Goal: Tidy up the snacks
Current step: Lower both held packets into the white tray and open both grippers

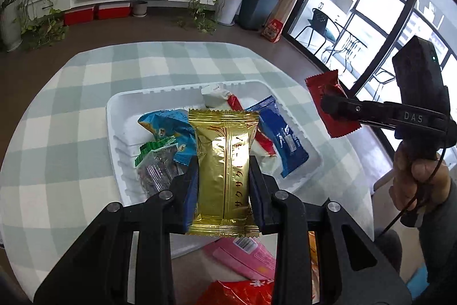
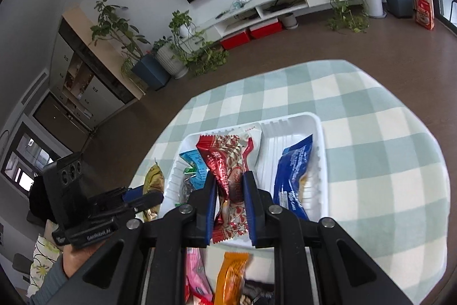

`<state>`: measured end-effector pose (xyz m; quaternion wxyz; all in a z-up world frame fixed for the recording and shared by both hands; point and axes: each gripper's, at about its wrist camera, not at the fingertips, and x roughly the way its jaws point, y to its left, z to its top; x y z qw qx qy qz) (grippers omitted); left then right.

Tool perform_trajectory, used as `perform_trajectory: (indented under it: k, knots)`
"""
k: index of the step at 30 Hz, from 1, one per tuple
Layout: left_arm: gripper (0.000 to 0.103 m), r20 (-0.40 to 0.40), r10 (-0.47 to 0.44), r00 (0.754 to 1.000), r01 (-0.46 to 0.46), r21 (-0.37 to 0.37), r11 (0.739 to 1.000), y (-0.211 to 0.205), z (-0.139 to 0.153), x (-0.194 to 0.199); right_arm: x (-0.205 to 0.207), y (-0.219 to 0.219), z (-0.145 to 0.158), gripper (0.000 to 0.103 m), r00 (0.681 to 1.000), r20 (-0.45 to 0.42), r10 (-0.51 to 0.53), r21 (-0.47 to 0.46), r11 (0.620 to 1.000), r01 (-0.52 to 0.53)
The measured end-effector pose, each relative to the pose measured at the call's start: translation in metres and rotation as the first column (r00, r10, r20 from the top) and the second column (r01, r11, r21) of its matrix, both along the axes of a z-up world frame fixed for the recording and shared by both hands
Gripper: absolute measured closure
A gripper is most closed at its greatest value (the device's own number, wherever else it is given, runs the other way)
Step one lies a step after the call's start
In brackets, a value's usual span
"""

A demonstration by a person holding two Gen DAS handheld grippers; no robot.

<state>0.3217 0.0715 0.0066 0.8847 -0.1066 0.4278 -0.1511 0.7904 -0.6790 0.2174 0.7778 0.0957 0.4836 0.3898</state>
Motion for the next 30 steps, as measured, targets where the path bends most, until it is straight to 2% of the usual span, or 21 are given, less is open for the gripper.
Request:
perform_trajectory:
  k: [8,15,21,30]
  knots:
    - [0.074,-0.027,-0.001,1.0,0.003,0.064,0.998,-0.008,-0.028,0.02,0.022,0.023,-0.047,0.083,0.998,-0.06,-0.02,-0.081,0.997,0.015]
    - [0.074,-0.046,-0.001,0.999,0.005,0.09,0.996,-0.014,-0.043,0.03,0.028,0.035,-0.072,0.083,0.996,-0.085,-0.017,-0.124,0.992,0.007]
    - [0.074,-0.064,-0.007,0.998,0.013,0.097,0.995,-0.015,-0.05,0.034,0.026,0.038,-0.077,0.082,0.997,-0.077,-0.007,-0.143,0.99,-0.004]
    - [0.073,-0.07,-0.015,0.997,0.022,0.104,0.994,-0.017,-0.052,0.036,0.018,0.037,-0.069,0.082,0.999,-0.05,0.0,-0.134,0.991,-0.007]
